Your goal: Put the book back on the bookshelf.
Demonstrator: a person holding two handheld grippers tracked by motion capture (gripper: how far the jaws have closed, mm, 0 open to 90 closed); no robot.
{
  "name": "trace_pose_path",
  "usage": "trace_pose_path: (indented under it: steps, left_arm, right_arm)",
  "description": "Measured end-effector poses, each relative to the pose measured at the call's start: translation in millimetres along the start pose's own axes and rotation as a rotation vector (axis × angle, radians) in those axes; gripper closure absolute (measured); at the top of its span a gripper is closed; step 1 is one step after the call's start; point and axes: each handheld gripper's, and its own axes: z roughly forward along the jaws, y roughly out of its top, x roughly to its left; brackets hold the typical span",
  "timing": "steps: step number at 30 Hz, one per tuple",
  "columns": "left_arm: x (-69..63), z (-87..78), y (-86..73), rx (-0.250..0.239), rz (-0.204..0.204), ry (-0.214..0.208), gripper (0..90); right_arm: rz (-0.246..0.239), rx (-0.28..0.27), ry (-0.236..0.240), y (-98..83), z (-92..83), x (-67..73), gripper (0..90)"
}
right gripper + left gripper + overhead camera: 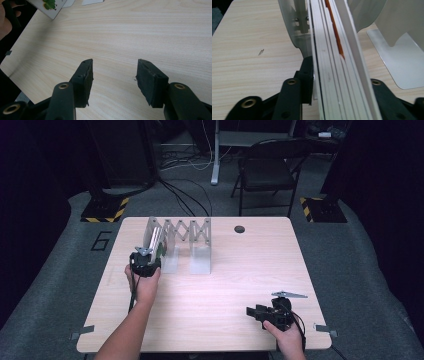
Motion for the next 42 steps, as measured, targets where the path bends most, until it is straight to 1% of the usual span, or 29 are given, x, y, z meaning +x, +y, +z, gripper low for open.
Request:
trace_pose_path:
  steps: [1, 5, 6, 7, 10, 12, 13, 15, 17, 19, 23, 25, 26, 27, 28, 30, 31, 33, 36, 37, 38, 39, 40, 42]
  left_arm:
    - [0.3, -1.0, -0.5, 0.002, 0.0, -0.001, 60.8]
    - [1.0, -2.9, -2.6, 0.0, -0.007, -0.008, 56.6]
    - [0.5, -3.8, -3.3, 0.009, -0.017, -0.008, 55.7]
    - [0.9, -4.4, -3.8, 0.006, -0.012, -0.01, 54.4]
    - [0.4, -7.6, -5.9, -0.01, -0.016, -0.019, 50.5]
    - [0.8, -8.7, -6.7, -0.011, -0.016, -0.021, 49.4]
    - [1.1, -10.1, -8.2, -0.02, -0.025, -0.024, 47.5]
    - [1.0, -11.1, -9.4, -0.018, -0.027, -0.027, 47.3]
    - [1.4, -12.7, -11.2, -0.018, -0.019, -0.028, 47.2]
    - [1.9, -15.0, -13.2, -0.019, -0.024, -0.03, 46.9]
    - [3.5, -20.0, -16.3, -0.025, -0.016, -0.037, 47.0]
    - [3.9, -22.5, -17.1, -0.027, -0.026, -0.047, 47.0]
    - [3.4, -24.7, -17.3, -0.025, -0.028, -0.061, 46.9]
    - [3.4, -24.7, -17.3, -0.025, -0.028, -0.061, 46.4]
    - [1.8, -27.3, -17.2, -0.026, -0.022, -0.078, 46.0]
    - [0.6, -29.7, -17.0, -0.03, -0.019, -0.082, 45.5]
    - [-0.9, -33.4, -17.0, -0.031, -0.015, -0.093, 45.2]
    - [-1.4, -34.5, -17.0, -0.033, -0.012, -0.095, 44.4]
    - [-2.2, -39.1, -17.9, -0.02, -0.003, -0.106, 43.8]
    - [-2.7, -40.1, -18.2, -0.027, -0.006, -0.106, 43.7]
    - [-1.9, -41.8, -18.4, -0.021, 0.002, -0.111, 43.6]
    - [-1.9, -41.8, -18.4, -0.021, 0.002, -0.111, 43.5]
    - [-2.4, -42.9, -18.9, -0.029, -0.005, -0.114, 43.5]
    - [-0.8, -48.2, -19.9, -0.024, 0.001, -0.13, 43.0]
  right_arm:
    - [0.001, 0.0, 0.0, 0.1, 0.2, -0.1, 46.9]
    - [-0.007, 0.008, -0.001, 0.0, 1.1, 0.1, 46.9]
    - [-0.003, 0.008, 0.0, -0.1, 1.4, 0.6, 46.8]
    - [-0.004, 0.007, 0.0, -0.1, 1.7, 0.6, 46.8]
    - [-0.004, 0.01, 0.0, -0.2, 3.0, 1.1, 46.8]
    - [-0.004, 0.014, 0.0, -0.2, 3.3, 1.2, 46.8]
    - [-0.004, 0.019, 0.001, -0.1, 3.7, 1.8, 46.8]
    - [-0.006, 0.015, 0.001, 0.0, 4.5, 2.3, 46.7]
    - [-0.01, 0.015, 0.0, 0.0, 4.9, 2.1, 46.7]
    - [-0.004, 0.019, 0.001, 0.1, 6.2, 2.1, 46.7]
    - [-0.009, 0.025, 0.005, 0.7, 8.4, 2.1, 46.7]
    - [-0.011, 0.03, 0.007, 1.4, 10.4, 2.3, 46.7]
    - [-0.007, 0.032, 0.007, 1.7, 10.8, 2.4, 46.7]
    - [-0.007, 0.032, 0.007, 1.7, 10.8, 2.4, 46.7]
    - [-0.004, 0.033, 0.008, 1.9, 11.3, 1.5, 46.7]
    - [-0.005, 0.037, 0.007, 1.8, 10.9, 0.1, 46.7]
    - [-0.005, 0.033, 0.008, 1.9, 10.5, -0.5, 46.7]
    - [-0.005, 0.029, 0.009, 2.1, 10.2, -1.1, 46.7]
    - [0.006, 0.022, 0.01, 3.2, 10.4, -1.2, 46.7]
    - [-0.003, 0.023, 0.011, 3.4, 11.1, -1.3, 46.7]
    - [-0.006, 0.026, 0.01, 3.5, 11.7, -0.7, 46.7]
    - [-0.006, 0.026, 0.01, 3.5, 11.7, -0.7, 46.7]
    - [-0.004, 0.028, 0.009, 3.6, 12.2, 0.2, 46.7]
    - [-0.008, 0.031, 0.007, 3.8, 13.2, 1.7, 46.6]
